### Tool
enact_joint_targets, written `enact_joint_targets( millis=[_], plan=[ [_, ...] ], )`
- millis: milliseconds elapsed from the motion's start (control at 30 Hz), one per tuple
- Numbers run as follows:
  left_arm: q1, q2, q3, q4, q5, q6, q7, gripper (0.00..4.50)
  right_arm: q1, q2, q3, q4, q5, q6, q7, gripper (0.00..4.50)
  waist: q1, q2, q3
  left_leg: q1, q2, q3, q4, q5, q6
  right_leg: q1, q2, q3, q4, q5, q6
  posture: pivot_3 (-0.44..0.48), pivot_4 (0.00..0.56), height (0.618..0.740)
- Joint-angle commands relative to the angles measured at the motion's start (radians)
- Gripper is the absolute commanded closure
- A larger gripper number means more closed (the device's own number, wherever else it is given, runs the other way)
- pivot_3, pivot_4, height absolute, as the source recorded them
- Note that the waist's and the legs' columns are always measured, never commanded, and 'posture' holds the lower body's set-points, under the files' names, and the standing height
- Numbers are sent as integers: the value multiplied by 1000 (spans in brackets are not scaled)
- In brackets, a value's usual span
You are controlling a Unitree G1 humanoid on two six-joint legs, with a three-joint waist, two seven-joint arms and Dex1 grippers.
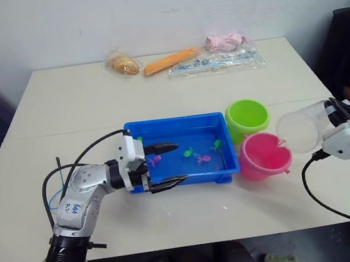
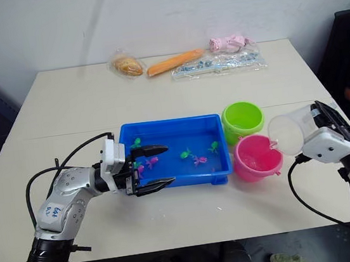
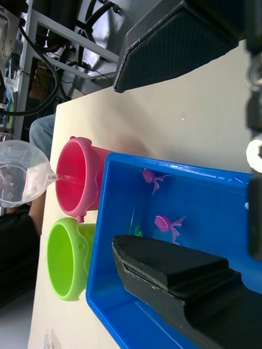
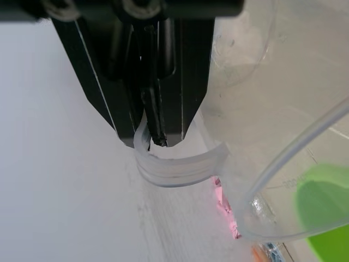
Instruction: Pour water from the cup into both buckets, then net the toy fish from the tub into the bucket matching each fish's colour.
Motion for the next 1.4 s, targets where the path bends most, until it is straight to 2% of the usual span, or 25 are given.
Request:
enact_joint_targets(
  millis=[33,233,467,600,767,967,1400],
  plan=[
    [2,6,9,-40,-1,-20,3,0,-19,-14,-12,-4,39,-28,-5,4467,0,0,0,0,0,0,0,0,0,0,0,0,0,0,0,0,150,740],
    [6,9,11,-38,3,-26,6,0,-42,39,-13,13,246,76,79,4467,-1,0,0,0,0,0,0,0,0,0,0,0,0,0,0,0,150,740],
    [9,10,11,-39,3,-30,14,0,-70,84,-73,-12,419,183,96,4467,1,0,0,0,0,-1,0,0,1,1,-1,-1,1,0,0,0,150,740],
    [13,-3,23,-41,-12,-25,30,0,-143,77,-87,-12,545,317,118,4467,-1,0,0,0,0,-1,0,0,1,1,-1,-1,1,0,0,0,150,740],
    [-1,-30,60,-30,-46,-2,75,0,-260,49,-57,25,548,424,110,4467,-3,0,0,0,0,-1,0,1,1,1,-1,-1,1,0,0,0,150,740],
    [-38,-63,106,-8,-88,31,130,0,-436,24,27,171,472,467,88,4467,-2,0,0,0,0,-1,1,1,2,1,-1,-1,1,1,1,0,150,740],
    [-38,-82,122,1,-58,-2,208,0,-586,-40,195,391,257,251,67,4467,-3,0,0,-1,-1,-1,1,1,2,1,-1,-1,1,1,2,0,150,740]
  ],
)
